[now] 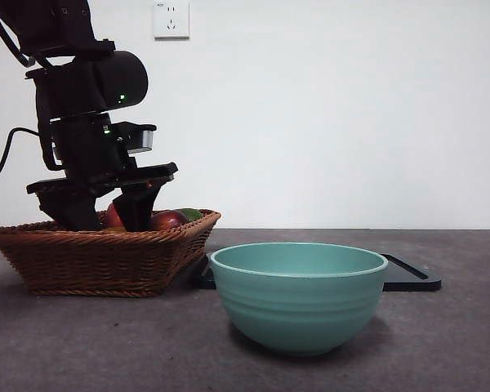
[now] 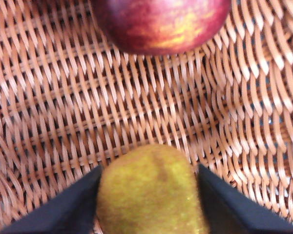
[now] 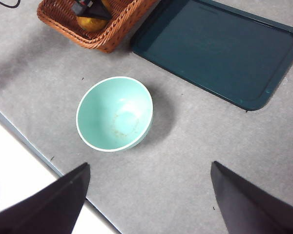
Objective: Pick up the wifruite, put it on the bowl, pick up the plate, put it on desk
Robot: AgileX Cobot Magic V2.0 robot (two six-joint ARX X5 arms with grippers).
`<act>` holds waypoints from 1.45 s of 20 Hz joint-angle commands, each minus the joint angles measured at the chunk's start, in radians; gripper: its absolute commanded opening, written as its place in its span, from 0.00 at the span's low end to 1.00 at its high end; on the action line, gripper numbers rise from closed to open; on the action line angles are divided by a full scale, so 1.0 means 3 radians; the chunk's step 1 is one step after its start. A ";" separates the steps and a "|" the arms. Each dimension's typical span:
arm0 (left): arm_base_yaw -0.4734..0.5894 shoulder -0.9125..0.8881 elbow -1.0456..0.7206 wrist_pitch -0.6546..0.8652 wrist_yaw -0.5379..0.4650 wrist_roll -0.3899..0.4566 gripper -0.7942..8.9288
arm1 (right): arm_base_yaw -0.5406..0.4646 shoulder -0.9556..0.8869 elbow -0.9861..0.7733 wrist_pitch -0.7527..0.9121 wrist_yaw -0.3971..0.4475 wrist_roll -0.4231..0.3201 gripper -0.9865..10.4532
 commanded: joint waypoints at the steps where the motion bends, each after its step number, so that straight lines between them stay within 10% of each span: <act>1: -0.0025 0.0078 0.0078 0.0005 -0.0013 -0.0037 0.33 | 0.0014 0.0023 0.0066 0.0032 -0.0008 0.0033 0.43; 12: -0.0858 -0.1297 0.0080 -0.0305 0.0292 -0.0034 0.33 | 0.0014 0.0023 0.0066 0.0053 -0.0005 0.0033 0.43; 18: -0.1686 -0.0846 0.0080 -0.0158 0.0277 -0.0003 0.33 | 0.0014 0.0023 0.0066 0.0053 -0.0005 0.0036 0.43; 29: -0.1932 0.0042 0.0080 0.0182 -0.0111 0.0131 0.34 | 0.0014 0.0023 0.0066 0.0051 -0.0006 0.0060 0.43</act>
